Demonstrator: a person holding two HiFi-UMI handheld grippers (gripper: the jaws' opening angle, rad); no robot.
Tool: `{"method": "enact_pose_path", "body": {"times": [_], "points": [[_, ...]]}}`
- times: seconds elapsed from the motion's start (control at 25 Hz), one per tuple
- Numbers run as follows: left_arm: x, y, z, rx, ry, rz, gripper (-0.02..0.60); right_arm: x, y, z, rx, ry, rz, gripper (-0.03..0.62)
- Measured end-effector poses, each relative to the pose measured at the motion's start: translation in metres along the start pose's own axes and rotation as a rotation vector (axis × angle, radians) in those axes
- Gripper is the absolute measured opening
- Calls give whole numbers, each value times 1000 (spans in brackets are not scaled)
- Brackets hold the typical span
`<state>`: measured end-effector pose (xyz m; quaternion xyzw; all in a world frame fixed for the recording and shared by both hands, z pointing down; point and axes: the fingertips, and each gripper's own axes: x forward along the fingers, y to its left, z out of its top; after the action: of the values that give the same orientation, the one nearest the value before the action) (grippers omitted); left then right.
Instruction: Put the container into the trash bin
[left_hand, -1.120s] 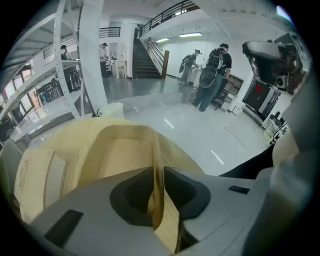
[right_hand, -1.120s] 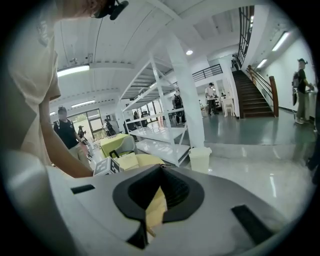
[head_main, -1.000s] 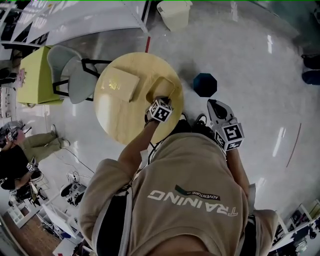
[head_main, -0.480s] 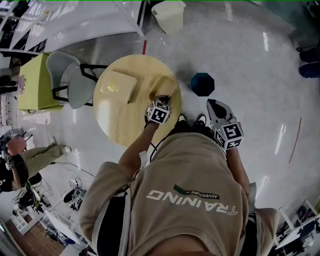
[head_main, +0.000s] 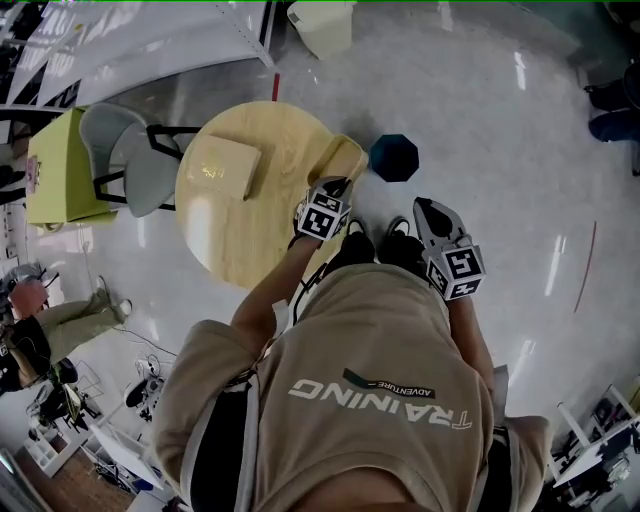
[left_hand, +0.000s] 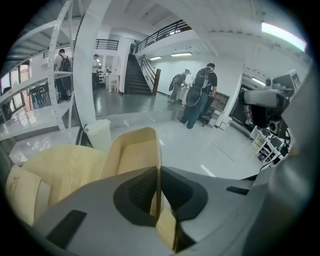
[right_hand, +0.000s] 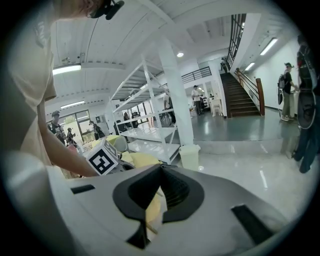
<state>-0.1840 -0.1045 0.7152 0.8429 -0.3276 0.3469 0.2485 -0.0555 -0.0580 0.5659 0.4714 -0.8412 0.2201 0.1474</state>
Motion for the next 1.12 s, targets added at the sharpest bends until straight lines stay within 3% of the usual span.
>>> {"method": "enact_pose_path", "body": {"times": [0.32,0.72,1.12], "points": [[20,-45,39,6,-16,14,25,-17,-42,10,-6,-43,45,5],[99,-109,87,17,19,32,25,-45,-152,9,15,-80,84,5],[176,-119,89,-3,104,-12,25,-46,-194,-22,65,21,77,5]]}}
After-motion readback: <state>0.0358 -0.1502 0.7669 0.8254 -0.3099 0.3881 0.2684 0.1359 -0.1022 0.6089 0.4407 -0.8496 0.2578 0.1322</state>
